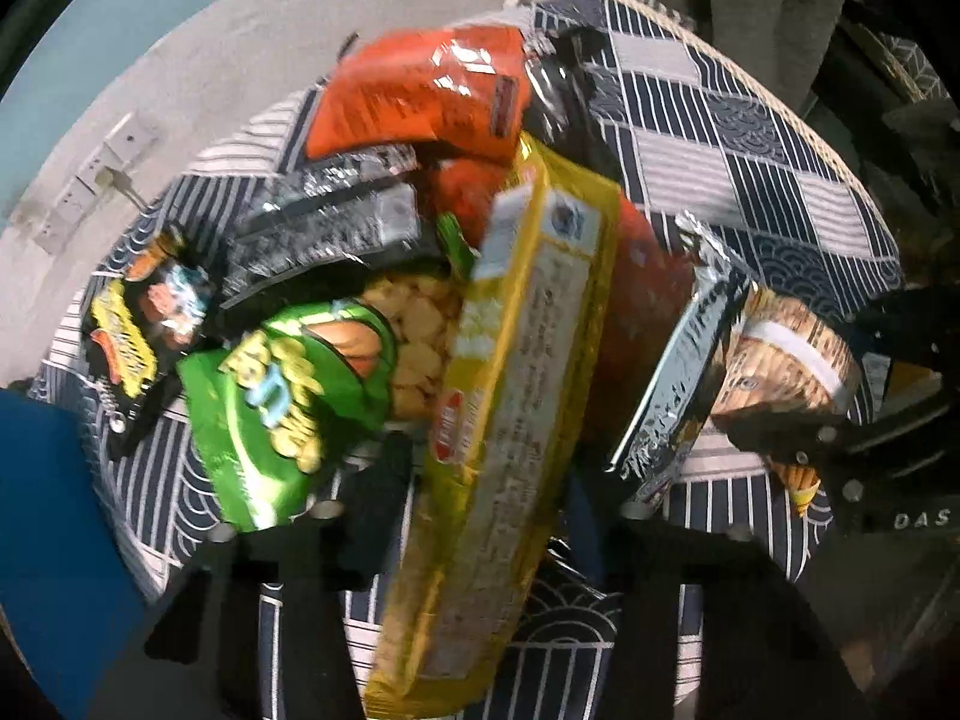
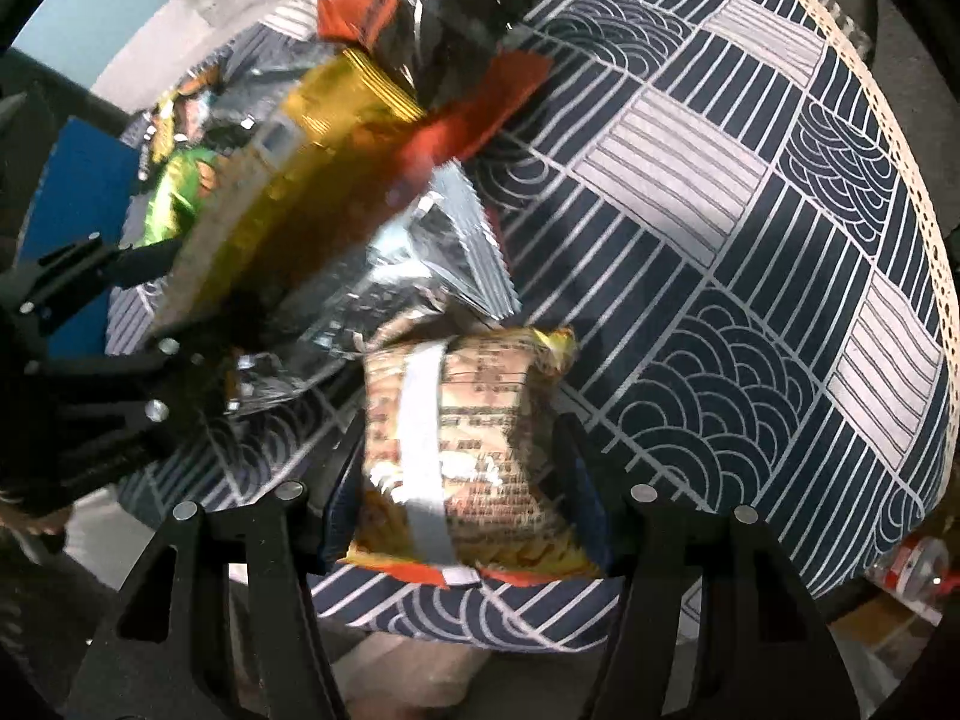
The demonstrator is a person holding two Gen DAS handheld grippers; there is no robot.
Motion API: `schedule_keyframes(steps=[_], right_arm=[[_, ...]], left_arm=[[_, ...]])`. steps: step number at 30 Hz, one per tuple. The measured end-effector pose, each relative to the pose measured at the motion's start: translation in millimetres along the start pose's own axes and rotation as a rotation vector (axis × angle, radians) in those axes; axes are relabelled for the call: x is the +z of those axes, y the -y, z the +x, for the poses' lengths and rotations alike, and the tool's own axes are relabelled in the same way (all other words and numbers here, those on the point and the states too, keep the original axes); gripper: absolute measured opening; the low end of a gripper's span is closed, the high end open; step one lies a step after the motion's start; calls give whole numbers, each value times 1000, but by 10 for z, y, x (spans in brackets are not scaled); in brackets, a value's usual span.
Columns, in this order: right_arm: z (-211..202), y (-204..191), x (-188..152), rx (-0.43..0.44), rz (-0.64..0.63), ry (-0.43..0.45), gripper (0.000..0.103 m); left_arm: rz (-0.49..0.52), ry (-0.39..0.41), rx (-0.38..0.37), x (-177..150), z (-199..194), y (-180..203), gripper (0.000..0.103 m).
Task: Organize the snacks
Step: 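Grasp yellow wafer pack with left tool while right tool grasps beige peanut bag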
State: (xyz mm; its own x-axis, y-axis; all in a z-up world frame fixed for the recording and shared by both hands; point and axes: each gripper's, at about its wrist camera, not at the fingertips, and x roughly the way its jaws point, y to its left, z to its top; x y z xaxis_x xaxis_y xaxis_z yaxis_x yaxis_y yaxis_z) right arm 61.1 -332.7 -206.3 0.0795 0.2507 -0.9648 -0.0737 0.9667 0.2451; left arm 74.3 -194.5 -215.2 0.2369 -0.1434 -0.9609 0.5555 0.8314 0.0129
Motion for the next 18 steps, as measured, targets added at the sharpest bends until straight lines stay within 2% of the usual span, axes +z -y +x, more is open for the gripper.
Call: schedule_keyframes(steps=[2,4,7,13,18], right_arm=[[14,-32,3,-11,-30,9,58],[19,-43,5,-25,-44,9,50],[-7,-41,20,-63,-56,13,47],[-184,91,18,-153,-41,30,45],[-369,173,53,-164,-5,75,45]], left_arm=[[26,10,26,-30,10,36,37],[37,15,35,-49,3,50,36],[33,29,36,-71,-51,35,33],[13,77,57,-102,-229,-53,32],[12,113,67,-128,-403,-69,32]])
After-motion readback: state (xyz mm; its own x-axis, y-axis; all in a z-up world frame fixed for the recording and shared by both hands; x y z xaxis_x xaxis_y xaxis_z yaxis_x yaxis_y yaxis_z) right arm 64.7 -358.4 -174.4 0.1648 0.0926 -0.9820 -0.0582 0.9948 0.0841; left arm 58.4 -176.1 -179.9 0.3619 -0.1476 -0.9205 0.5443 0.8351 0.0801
